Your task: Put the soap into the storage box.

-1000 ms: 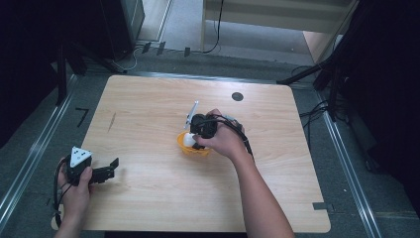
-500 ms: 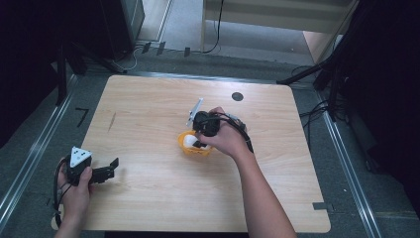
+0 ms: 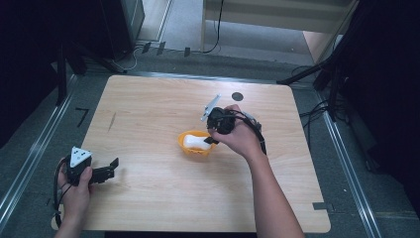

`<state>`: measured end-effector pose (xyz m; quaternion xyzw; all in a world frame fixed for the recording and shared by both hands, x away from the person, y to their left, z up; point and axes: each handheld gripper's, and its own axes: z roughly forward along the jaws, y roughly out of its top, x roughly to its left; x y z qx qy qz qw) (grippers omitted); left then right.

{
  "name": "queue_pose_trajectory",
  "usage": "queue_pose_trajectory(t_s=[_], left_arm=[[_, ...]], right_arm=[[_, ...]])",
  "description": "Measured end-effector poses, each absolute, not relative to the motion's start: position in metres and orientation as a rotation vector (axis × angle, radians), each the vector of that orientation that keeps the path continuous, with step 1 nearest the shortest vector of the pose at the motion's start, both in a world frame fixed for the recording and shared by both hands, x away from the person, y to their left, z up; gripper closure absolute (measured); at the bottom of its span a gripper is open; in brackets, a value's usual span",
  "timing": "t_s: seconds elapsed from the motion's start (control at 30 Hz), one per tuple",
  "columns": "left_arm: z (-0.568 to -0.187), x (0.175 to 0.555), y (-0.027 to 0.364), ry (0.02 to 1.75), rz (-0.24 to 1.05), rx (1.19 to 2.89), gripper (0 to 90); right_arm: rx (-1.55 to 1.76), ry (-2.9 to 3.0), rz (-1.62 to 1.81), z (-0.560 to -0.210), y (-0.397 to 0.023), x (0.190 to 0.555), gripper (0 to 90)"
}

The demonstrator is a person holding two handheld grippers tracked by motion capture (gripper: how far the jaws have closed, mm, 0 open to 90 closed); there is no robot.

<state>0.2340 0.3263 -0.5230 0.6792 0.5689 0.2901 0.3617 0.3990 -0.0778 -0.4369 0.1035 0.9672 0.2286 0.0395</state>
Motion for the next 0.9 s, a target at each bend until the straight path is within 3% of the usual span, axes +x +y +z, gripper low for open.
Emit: queue_pose_trajectory(t_s=[0.9], left_arm=[[-0.523, 0.234, 0.326, 1.466, 0.748, 1.749, 0.0]], right_arm=[[0.507, 2.942, 0.699, -0.463, -0.153, 0.379, 47.3]])
